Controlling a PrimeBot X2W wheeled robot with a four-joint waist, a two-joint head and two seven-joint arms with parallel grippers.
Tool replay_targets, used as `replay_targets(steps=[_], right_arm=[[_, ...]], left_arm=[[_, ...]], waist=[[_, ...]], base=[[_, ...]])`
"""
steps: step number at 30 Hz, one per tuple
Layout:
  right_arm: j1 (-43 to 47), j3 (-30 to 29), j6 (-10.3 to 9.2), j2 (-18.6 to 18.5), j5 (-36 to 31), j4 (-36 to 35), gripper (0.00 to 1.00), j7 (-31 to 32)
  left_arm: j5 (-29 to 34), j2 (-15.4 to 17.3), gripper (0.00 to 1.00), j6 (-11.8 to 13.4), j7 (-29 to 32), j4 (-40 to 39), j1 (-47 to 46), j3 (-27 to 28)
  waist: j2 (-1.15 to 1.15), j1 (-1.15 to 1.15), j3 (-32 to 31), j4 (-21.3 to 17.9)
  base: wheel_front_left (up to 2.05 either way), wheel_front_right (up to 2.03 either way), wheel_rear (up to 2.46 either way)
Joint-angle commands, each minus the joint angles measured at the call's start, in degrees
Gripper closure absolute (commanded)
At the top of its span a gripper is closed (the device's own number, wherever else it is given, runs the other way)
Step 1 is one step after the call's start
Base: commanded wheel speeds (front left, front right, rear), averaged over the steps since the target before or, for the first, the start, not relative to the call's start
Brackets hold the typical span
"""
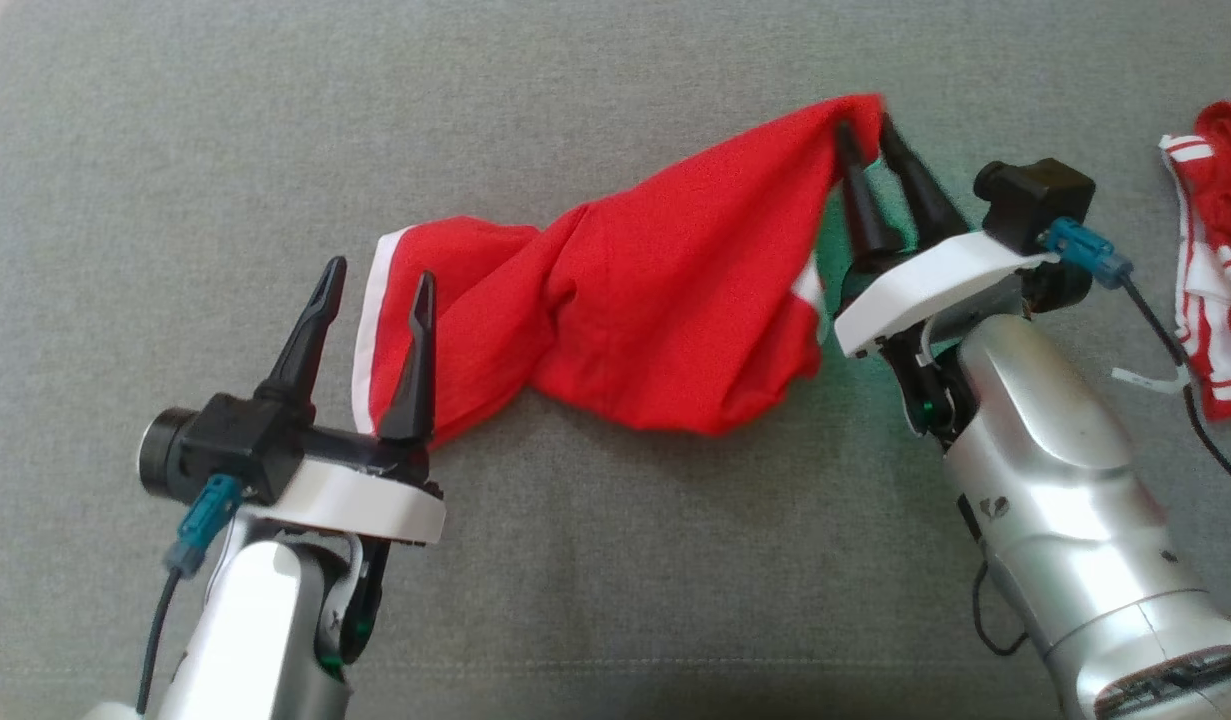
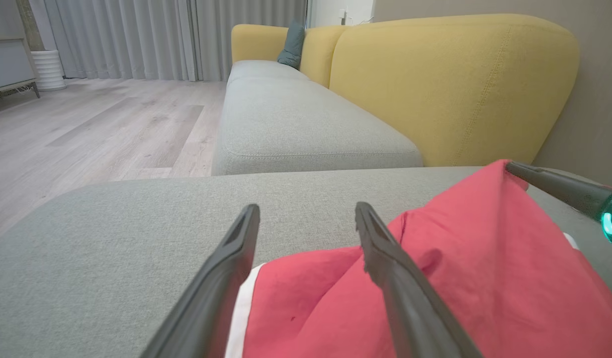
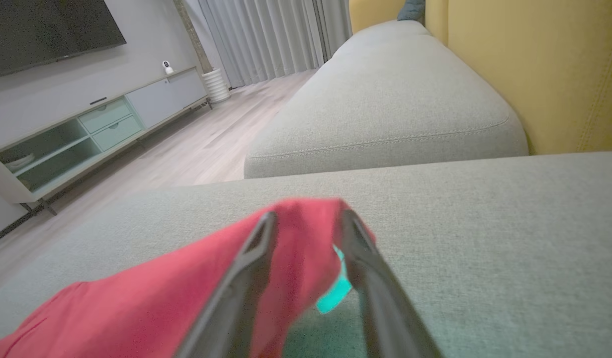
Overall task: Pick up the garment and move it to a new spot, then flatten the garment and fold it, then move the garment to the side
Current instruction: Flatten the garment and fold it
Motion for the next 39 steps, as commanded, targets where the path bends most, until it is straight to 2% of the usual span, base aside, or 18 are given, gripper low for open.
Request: replay_targets(steps=[1,5,14,24,30,39], right_arm=[[-0.59,0.87,-0.05,1.25,-1.02,-1.60,0.00,-0.83],[1.49,0.42,-0.05,0.13,-4.26,-5.38,0.00,-1.13],[14.66,-6.84,-0.05,-3.42,-10.92,-24.96,0.00,-1.17],[29.76,-11.21,-0.05,-2.49,-14.15,-42.38,0.00,4.88],[34.60,-12.09,-0.05,-1.43,-14.58,-47.89,0.00,8.05],[36.51,-12.79,-0.05,-0.78,-14.63,-50.58,0.00,9.78]], left_arm=[[0.55,0.43,0.00,-0.08,-0.70,-1.76,-1.93,2.27],[0.72,0.40,0.00,-0.10,-0.70,-1.51,-1.54,2.80],[0.95,0.49,0.00,0.37,-0.70,-1.90,0.32,4.22],[0.87,0.84,0.00,1.20,-0.70,-2.25,3.57,5.59],[0.83,0.88,0.00,1.67,-0.70,-2.15,5.18,5.78],[0.75,0.96,0.00,1.89,-0.70,-1.89,6.05,5.53]], waist=[[0.00,-0.01,-0.09,-0.16],[0.00,-0.01,-0.73,-0.77],[0.00,-0.01,-2.85,-2.06],[0.00,-0.01,-5.31,-2.84],[0.00,-0.01,-6.33,-2.94],[0.00,-0.01,-6.84,-2.92]], base=[[0.00,0.00,0.00],[0.00,0.00,0.00],[0.00,0.00,0.00],[0.00,0.00,0.00],[0.00,0.00,0.00],[0.00,0.00,0.00]])
